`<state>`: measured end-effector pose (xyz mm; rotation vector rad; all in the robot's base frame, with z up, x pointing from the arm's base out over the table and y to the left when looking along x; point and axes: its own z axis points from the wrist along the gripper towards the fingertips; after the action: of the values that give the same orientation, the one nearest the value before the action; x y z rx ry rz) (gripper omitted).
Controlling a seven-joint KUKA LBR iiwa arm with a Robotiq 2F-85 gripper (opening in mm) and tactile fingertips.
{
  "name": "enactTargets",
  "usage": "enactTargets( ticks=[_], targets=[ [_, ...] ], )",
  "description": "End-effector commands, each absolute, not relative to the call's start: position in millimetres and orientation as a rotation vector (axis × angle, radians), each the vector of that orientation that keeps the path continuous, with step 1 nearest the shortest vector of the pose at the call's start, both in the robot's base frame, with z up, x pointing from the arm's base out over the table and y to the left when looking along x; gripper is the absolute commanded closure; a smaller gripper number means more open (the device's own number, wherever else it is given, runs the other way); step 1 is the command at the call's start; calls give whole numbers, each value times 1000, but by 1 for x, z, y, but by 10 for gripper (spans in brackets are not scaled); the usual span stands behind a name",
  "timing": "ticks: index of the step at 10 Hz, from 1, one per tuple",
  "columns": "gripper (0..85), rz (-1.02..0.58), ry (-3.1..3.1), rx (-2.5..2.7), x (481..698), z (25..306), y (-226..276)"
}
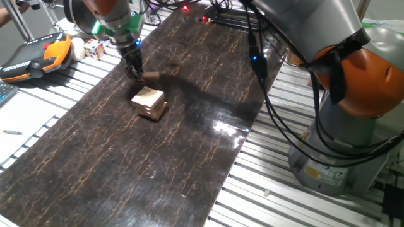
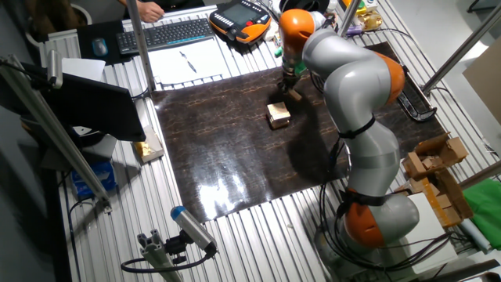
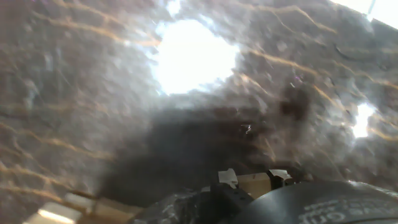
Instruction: Play Jenga
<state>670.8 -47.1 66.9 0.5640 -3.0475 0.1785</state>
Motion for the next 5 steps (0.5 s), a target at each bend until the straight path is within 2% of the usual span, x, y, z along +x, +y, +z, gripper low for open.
enactTargets(
  ticks=[1, 5],
  targets=[
    [517, 183, -3046, 564, 669, 68, -48],
    [487, 236, -3041, 575, 670, 66, -48]
  ],
)
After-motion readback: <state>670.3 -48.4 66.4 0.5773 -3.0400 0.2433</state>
